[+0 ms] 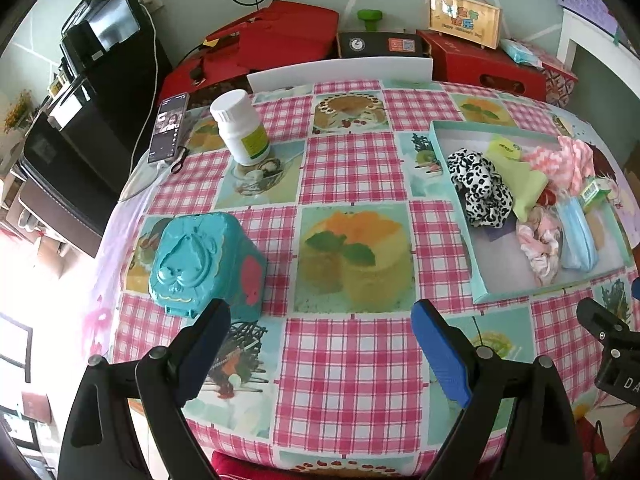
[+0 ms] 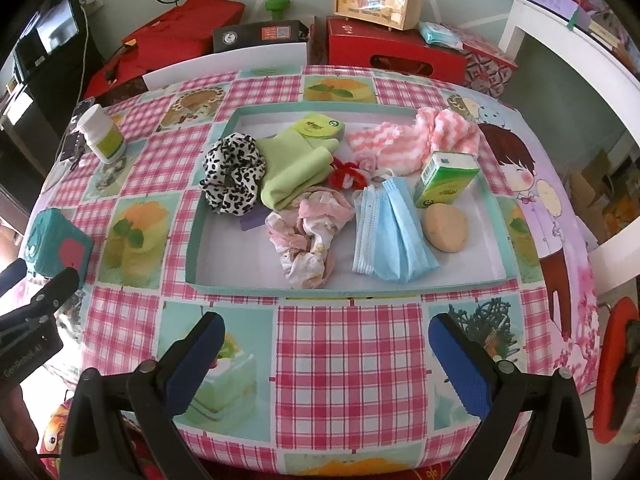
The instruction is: Organize soft objects
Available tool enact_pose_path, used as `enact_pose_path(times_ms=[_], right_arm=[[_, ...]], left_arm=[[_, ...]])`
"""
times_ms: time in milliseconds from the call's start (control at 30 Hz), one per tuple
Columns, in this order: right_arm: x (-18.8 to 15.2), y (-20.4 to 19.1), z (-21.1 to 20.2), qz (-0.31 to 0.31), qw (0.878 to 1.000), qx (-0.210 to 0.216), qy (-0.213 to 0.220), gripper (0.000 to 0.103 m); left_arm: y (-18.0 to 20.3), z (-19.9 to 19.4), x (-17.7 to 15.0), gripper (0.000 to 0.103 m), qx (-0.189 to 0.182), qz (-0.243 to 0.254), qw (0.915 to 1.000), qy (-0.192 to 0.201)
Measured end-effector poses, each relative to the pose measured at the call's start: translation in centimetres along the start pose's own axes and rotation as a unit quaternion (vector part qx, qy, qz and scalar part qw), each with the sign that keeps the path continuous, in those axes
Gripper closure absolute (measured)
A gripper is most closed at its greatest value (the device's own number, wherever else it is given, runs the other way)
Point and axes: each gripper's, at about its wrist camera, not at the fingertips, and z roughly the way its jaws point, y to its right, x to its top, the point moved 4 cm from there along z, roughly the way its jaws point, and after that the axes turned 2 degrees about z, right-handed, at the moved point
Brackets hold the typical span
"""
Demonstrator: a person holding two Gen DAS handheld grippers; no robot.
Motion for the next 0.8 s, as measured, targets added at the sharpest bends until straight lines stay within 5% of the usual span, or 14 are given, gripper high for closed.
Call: enact_pose_path(times_ms=[800], right_arm=[[-0.34, -0.57, 0.11, -0.013, 1.000, -0.008, -0.004, 0.000]], left_arm=[[-0.26, 0.31, -0.34, 0.011, -0.014, -0.009, 0.9998, -0.013]])
